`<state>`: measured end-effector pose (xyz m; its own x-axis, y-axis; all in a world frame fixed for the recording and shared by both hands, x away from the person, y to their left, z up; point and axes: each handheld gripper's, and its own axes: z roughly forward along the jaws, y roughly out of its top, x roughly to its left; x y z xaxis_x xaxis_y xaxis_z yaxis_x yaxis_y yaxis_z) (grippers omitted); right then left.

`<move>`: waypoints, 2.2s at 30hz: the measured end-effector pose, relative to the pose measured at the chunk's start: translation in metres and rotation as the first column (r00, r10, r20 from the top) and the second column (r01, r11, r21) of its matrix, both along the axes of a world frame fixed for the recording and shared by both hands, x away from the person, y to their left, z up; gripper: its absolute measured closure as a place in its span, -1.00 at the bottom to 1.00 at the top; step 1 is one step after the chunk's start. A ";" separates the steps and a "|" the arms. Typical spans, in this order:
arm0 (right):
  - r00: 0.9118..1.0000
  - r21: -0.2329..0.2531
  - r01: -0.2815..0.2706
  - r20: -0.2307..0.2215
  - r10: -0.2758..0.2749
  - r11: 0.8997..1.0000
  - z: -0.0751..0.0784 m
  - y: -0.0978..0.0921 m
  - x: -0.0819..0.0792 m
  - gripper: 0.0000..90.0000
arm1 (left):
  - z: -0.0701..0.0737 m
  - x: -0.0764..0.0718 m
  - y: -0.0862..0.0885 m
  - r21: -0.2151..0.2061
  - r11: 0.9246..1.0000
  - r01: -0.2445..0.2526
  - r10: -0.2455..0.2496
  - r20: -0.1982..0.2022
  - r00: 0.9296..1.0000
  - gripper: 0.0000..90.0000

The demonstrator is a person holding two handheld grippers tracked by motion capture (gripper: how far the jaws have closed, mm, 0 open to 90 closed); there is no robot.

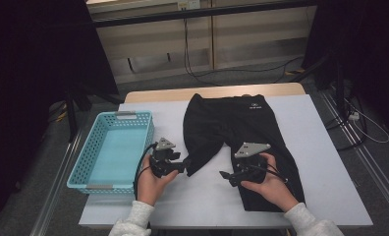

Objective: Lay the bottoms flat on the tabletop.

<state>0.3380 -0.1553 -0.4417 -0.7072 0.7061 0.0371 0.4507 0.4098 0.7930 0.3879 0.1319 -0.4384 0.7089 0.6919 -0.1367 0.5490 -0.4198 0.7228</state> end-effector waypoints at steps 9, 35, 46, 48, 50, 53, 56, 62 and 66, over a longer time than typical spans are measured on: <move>1.000 -0.007 -0.003 0.003 0.003 1.000 0.000 -0.004 -0.002 -0.56 | -0.014 0.002 -0.012 0.027 0.998 0.053 -0.051 -0.059 0.997 0.64; 0.999 -0.025 -0.038 0.009 0.038 0.999 -0.003 0.008 -0.008 -0.46 | -0.004 0.001 -0.032 -0.064 0.997 0.042 -0.040 0.035 0.999 -0.25; 0.993 -0.048 -0.121 0.001 0.121 0.991 -0.006 0.040 -0.005 -0.05 | 0.002 0.000 -0.012 -0.025 0.999 -0.030 0.032 0.085 0.996 -0.50; 0.991 -0.046 -0.133 -0.004 0.133 0.990 -0.007 0.047 -0.004 -0.02 | 0.003 0.000 -0.009 -0.018 0.999 -0.037 0.038 0.092 0.995 -0.51; 0.990 -0.044 -0.142 -0.016 0.142 0.989 -0.009 0.057 -0.003 0.01 | 0.003 0.000 -0.006 -0.026 0.998 -0.052 0.054 0.092 0.994 -0.51; 0.986 -0.089 -0.166 -0.017 0.165 0.982 -0.015 0.070 -0.003 0.13 | 0.003 0.000 -0.002 -0.021 0.998 -0.065 0.067 0.094 0.993 -0.52; 0.988 -0.121 -0.155 -0.008 0.156 0.980 -0.017 0.073 -0.002 0.73 | 0.003 -0.001 -0.001 -0.019 0.997 -0.071 0.073 0.100 0.992 -0.52; 0.990 -0.053 -0.139 -0.016 0.139 0.989 -0.004 0.052 0.001 0.93 | 0.002 -0.001 -0.001 -0.026 0.998 -0.055 0.057 0.093 0.994 -0.48; 0.996 0.032 -0.087 0.019 0.086 0.996 0.011 0.026 0.001 0.93 | 0.000 0.000 -0.004 -0.017 1.000 -0.013 0.014 0.077 0.997 -0.25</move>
<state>0.3392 -0.1296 -0.4303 -0.7662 0.6409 0.0463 0.4006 0.4201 0.8143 0.3879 0.1281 -0.4380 0.7083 0.6996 -0.0938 0.4972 -0.4002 0.7698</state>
